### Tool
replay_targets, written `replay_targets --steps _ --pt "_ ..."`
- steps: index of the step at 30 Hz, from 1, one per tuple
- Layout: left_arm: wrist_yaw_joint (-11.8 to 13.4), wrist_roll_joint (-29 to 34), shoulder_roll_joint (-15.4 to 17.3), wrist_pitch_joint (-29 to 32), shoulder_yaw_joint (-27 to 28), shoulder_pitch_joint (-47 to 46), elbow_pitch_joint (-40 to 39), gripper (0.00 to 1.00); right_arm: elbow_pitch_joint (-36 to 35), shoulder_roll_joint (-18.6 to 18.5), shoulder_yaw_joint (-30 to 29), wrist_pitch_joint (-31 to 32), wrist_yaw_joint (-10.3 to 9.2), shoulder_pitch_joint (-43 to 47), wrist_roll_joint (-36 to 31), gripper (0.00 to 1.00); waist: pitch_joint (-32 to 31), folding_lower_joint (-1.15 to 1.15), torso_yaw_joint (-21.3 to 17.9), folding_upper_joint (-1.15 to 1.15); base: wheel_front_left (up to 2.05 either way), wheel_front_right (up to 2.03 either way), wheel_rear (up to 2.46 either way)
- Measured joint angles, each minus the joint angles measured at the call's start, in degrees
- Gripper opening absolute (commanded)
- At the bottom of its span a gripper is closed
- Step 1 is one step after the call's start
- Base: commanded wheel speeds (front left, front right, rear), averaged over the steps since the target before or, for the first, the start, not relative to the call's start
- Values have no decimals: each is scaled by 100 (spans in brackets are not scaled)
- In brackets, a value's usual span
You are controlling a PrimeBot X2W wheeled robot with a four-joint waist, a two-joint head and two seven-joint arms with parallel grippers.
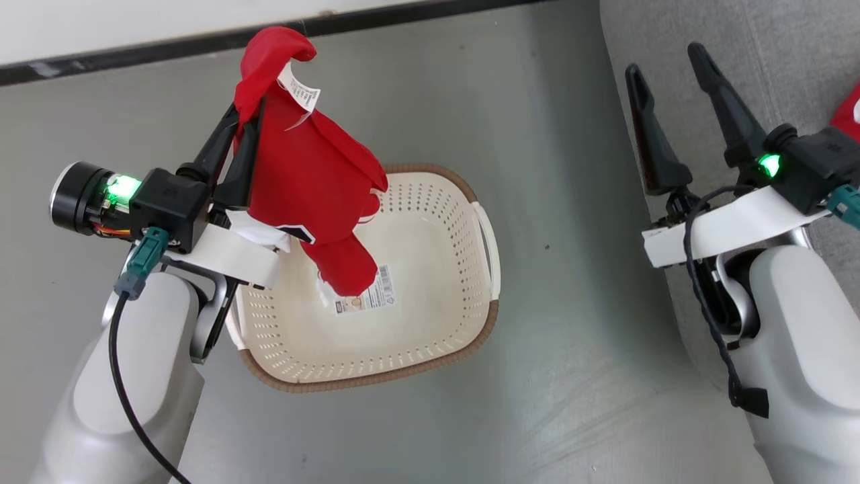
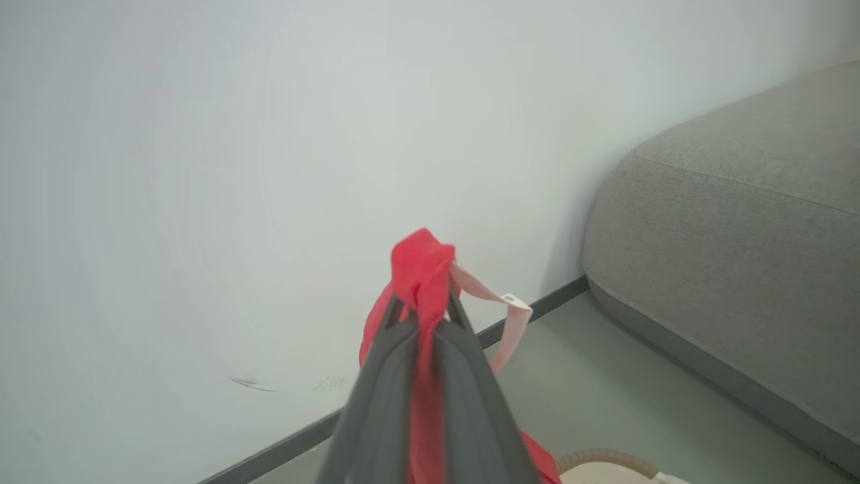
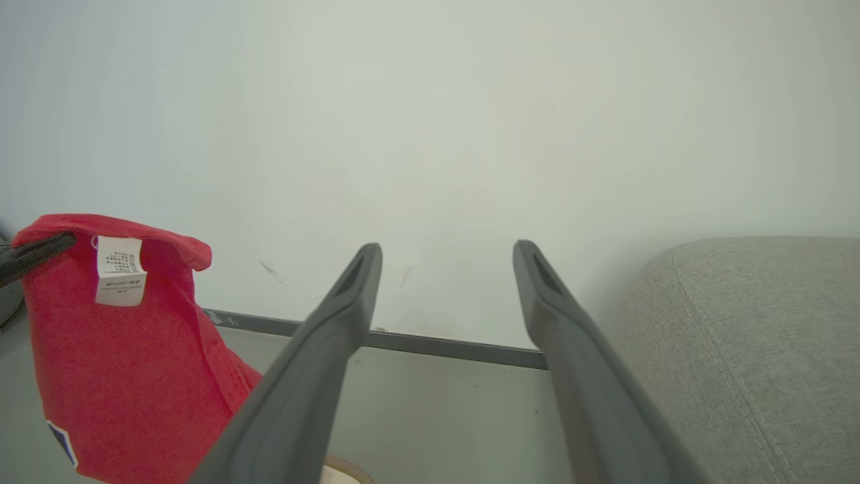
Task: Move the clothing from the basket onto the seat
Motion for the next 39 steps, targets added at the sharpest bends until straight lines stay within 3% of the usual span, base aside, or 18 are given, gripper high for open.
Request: replay_targets --steps 22,39 --pt "-546 -242 -40 -14 -364 40 -480 0 634 -499 811 0 0 450 10 100 -1486 0 349 0 0 0 0" --pt "-706 -563 -222 160 -1055 41 -619 0 1162 -1014 2986 279 0 398 1094 100 -2455 0 465 0 0 0 0"
